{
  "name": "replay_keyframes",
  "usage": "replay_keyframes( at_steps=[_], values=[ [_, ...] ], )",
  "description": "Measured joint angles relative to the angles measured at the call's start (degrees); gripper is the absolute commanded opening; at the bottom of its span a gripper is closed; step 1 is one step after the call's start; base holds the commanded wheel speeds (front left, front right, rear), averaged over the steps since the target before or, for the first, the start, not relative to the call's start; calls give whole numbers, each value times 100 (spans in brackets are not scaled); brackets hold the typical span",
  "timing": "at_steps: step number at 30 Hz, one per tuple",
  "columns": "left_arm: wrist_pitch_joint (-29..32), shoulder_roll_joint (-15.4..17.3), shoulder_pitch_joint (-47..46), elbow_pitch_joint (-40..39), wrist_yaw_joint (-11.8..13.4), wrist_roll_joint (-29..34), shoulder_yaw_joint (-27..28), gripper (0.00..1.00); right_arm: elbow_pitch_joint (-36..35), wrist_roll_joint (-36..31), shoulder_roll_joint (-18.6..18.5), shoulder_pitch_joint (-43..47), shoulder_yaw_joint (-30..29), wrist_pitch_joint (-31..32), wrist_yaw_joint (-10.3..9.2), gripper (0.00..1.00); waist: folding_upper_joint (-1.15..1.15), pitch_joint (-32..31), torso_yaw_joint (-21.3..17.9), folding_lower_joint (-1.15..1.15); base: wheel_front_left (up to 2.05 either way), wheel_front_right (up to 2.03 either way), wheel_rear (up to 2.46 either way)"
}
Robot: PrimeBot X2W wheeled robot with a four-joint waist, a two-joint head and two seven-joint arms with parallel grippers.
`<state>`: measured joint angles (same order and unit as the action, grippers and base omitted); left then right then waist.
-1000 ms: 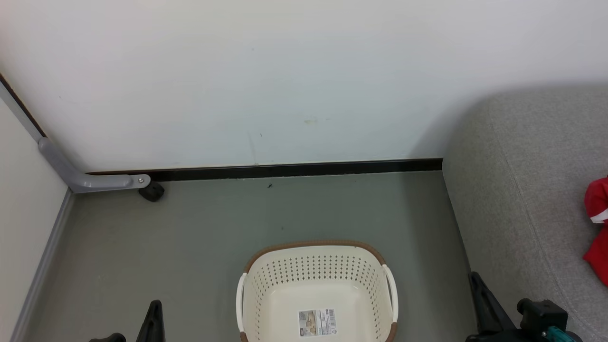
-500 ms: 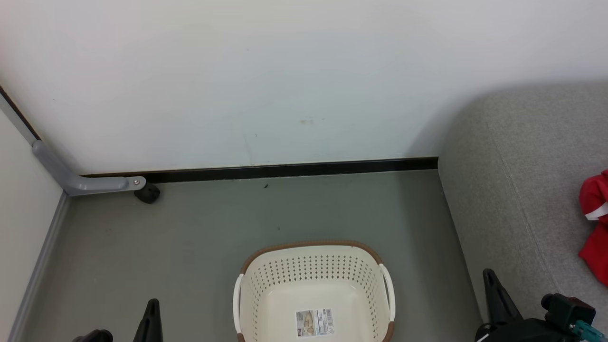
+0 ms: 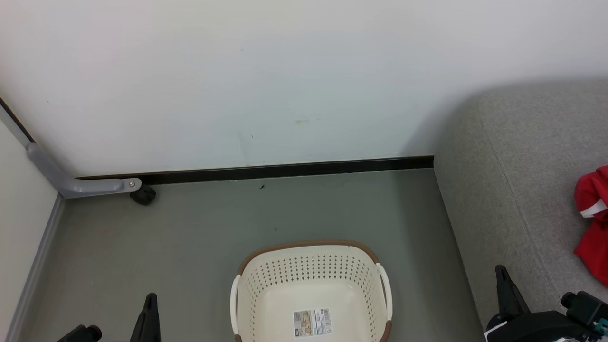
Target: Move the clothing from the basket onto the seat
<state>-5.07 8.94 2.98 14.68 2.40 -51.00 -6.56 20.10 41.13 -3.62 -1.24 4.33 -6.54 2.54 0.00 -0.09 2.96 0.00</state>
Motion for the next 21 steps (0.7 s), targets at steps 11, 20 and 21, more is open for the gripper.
replay_keyframes(
  at_steps=[11,20,21],
  values=[
    [198,-110,-107,44,-196,-701,203,0,-52,879,14,-61,-218,250,69,0,1,4,-52,0,0,0,0],
    [358,-198,-196,76,-299,-1303,366,0,-93,1599,41,-87,-392,435,137,0,1,6,-96,0,0,0,0],
    [388,-202,-204,79,-302,-1354,388,0,-98,1688,43,-87,-411,456,149,0,0,7,-100,0,0,0,0]
  ],
)
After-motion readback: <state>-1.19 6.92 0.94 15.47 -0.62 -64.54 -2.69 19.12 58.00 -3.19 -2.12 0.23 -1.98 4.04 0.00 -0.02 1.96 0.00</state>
